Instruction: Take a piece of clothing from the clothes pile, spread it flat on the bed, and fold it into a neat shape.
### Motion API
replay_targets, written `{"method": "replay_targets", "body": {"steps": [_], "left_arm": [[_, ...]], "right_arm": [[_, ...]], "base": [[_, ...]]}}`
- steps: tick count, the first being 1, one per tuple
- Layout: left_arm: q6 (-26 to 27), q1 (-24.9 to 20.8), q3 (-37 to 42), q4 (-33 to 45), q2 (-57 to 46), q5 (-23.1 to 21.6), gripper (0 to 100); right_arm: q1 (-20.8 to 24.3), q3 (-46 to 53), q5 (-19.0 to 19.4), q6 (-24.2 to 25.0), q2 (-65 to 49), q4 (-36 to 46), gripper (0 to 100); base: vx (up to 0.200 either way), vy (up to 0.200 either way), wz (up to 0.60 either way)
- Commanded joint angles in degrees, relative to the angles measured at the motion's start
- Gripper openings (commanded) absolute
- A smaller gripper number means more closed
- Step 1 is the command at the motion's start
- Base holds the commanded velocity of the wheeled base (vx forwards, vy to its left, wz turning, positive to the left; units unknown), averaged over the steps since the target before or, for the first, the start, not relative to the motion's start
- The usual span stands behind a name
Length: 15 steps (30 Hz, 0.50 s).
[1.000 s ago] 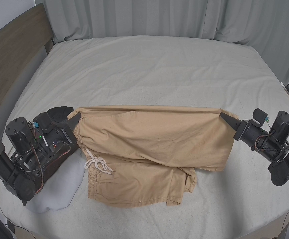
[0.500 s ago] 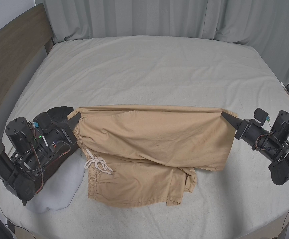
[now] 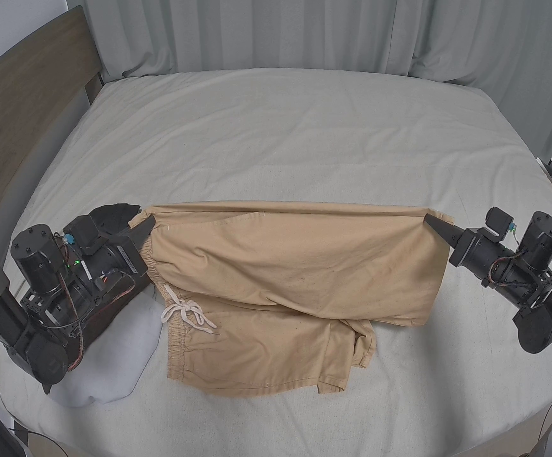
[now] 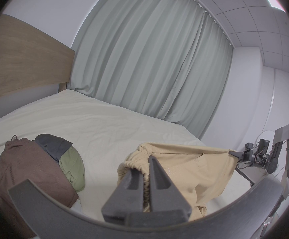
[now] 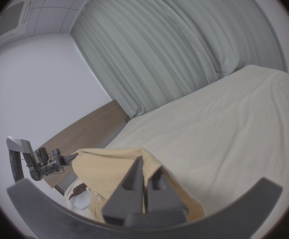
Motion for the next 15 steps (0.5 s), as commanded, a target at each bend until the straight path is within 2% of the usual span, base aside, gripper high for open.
{"method": "replay_targets", "body": {"steps": [1,15], "left_arm": [[0.0,0.0,0.0,-0.1,0.1,0.0,0],[-0.1,-0.2,0.0,-0.1,0.5,0.0,0]], "right_arm": [[0.0,0.0,0.0,0.0,0.1,0.0,0],[1.1,-1.2,-0.1,-0.1,0.0,0.0,0]], "base": [[0.000,0.000,0.00],[0.000,0.000,0.00]]}}
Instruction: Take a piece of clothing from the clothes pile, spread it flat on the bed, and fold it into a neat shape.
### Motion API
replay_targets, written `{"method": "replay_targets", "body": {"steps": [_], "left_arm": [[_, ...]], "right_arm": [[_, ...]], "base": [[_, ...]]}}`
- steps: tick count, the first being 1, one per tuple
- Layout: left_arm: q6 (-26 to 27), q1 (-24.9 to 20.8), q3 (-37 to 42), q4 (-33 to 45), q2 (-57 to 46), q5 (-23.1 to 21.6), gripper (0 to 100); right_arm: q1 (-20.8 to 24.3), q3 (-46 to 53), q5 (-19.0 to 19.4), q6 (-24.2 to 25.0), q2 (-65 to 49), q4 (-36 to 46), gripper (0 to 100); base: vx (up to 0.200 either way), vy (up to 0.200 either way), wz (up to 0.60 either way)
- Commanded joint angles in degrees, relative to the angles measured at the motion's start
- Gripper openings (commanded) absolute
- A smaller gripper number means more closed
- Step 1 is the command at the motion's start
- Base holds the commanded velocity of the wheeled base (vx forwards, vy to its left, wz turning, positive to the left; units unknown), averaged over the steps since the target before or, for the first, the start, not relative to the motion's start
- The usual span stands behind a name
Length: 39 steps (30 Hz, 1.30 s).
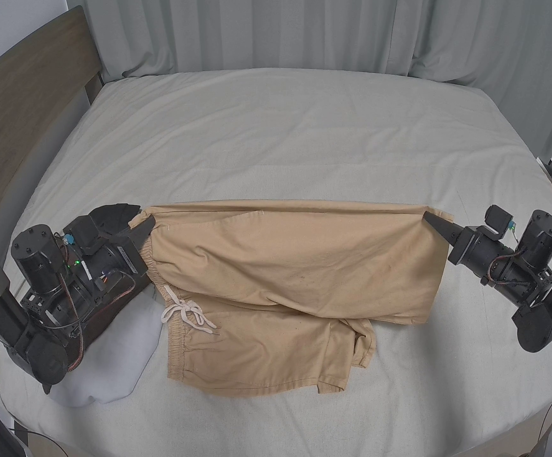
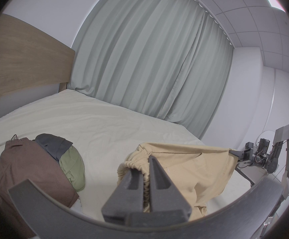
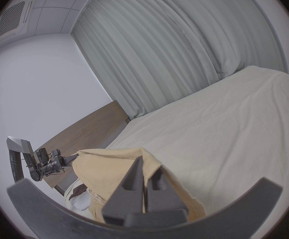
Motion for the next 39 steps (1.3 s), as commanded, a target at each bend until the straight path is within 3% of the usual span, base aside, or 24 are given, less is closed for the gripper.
{"method": "replay_targets", "body": {"steps": [1,14,24,39], "left_arm": [[-0.1,-0.1,-0.1,-0.1,0.8,-0.1,0],[-1.9,0.2,-7.0,-0.1,7.1,0.2,0],[-2.9,3.4,-10.6,-0.1,11.2,0.3,0],[-3.5,3.3,-16.0,-0.2,18.1,1.5,0]], "right_arm": [[0.7,-0.9,0.1,-0.1,0.1,0.0,0],[0.4,-8.3,-1.3,-0.2,7.2,0.0,0],[0.3,-15.5,-1.7,-0.3,12.1,0.0,0],[0.5,-24.0,-2.0,-0.3,18.5,0.1,0]], "base": [[0.000,0.000,0.00],[0.000,0.000,0.00],[0.000,0.000,0.00],[0.000,0.000,0.00]]}}
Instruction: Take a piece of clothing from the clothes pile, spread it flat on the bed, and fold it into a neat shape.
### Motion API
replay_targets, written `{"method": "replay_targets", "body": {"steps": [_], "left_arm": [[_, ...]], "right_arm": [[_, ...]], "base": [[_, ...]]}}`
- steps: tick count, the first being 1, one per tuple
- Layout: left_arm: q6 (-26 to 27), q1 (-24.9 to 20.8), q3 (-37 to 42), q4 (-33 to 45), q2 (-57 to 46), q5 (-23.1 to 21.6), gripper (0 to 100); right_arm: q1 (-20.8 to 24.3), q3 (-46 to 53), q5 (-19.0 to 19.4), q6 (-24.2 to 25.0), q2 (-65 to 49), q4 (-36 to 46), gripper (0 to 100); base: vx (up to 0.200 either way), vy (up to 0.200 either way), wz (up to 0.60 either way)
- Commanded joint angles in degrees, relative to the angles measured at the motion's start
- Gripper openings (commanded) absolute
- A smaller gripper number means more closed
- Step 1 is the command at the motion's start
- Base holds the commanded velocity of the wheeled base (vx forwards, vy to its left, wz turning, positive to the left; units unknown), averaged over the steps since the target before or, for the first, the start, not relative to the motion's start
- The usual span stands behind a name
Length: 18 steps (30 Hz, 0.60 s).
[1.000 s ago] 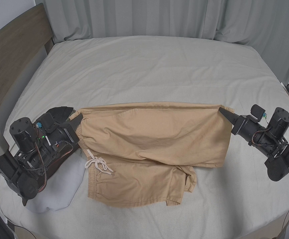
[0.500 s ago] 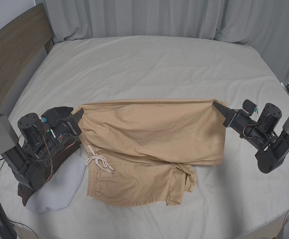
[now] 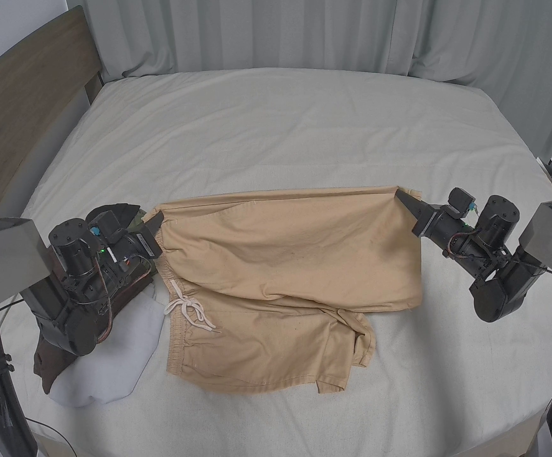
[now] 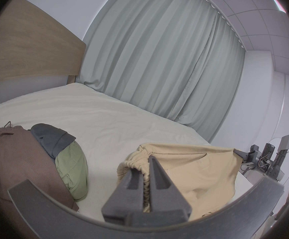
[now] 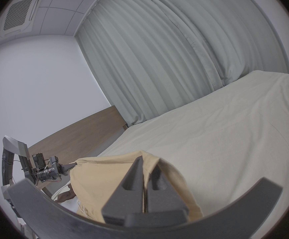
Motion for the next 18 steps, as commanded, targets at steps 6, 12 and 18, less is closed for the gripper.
{"method": "replay_targets", "body": {"steps": [6,12,18], "left_arm": [[-0.2,-0.2,-5.4,-0.1,5.5,1.7,0],[-0.2,-0.5,-9.5,-0.1,8.0,4.7,0],[-1.0,-0.5,-13.8,-0.1,11.0,5.7,0]], "right_arm": [[-0.1,-5.9,-1.5,0.0,4.8,0.0,0],[-0.4,-10.5,-1.6,0.0,8.5,0.3,0],[-1.1,-15.7,-1.5,0.0,11.3,2.3,0]], "base": [[0.000,0.000,0.00],[0.000,0.000,0.00],[0.000,0.000,0.00]]}}
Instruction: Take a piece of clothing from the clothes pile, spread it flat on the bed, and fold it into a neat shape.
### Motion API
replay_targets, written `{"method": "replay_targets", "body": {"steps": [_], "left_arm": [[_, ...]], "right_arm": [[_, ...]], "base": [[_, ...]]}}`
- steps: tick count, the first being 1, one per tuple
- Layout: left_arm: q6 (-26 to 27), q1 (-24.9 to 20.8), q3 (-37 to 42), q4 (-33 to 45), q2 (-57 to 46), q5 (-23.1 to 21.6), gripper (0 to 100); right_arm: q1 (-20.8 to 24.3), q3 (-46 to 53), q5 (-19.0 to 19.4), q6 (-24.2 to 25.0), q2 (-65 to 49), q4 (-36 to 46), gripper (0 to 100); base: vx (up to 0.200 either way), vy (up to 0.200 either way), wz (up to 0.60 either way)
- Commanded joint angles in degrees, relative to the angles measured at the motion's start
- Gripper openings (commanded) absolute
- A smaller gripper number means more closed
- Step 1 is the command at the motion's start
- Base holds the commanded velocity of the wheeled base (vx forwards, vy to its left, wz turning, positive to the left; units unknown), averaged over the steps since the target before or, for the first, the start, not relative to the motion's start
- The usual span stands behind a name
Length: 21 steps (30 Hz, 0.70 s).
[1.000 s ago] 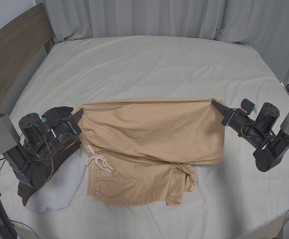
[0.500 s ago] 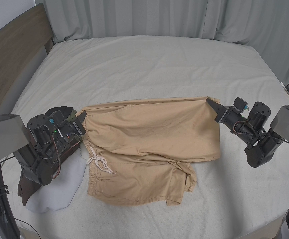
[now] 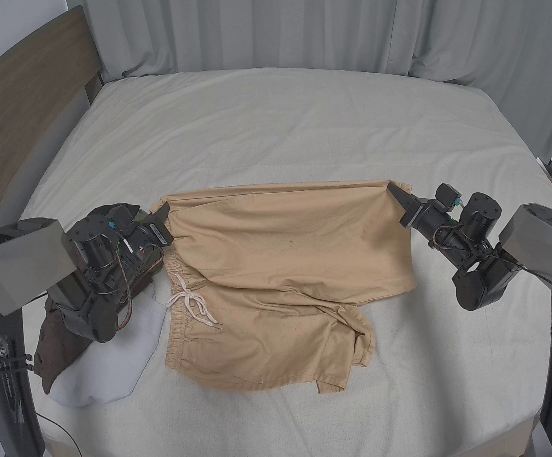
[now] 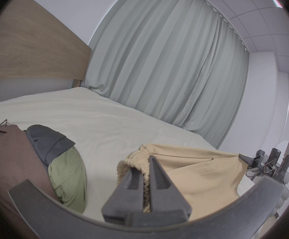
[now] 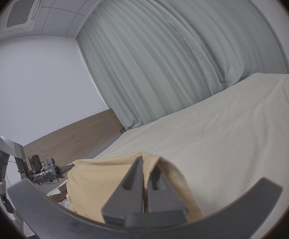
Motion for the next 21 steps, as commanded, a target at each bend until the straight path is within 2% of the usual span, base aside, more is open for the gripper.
{"method": "replay_targets", "body": {"steps": [1,9,21], "left_arm": [[-0.7,0.0,-2.9,-0.1,3.3,0.3,0],[-3.1,0.0,-5.1,-0.1,5.0,1.6,0],[-4.8,-0.1,-8.3,-0.1,7.1,3.1,0]], "right_arm": [[-0.6,-3.9,0.0,0.0,3.2,1.0,0],[-0.7,-8.4,0.0,1.8,4.7,3.1,0],[-0.7,-15.6,0.1,1.9,7.5,6.8,0]], "base": [[0.000,0.000,0.00],[0.000,0.000,0.00],[0.000,0.000,0.00]]}}
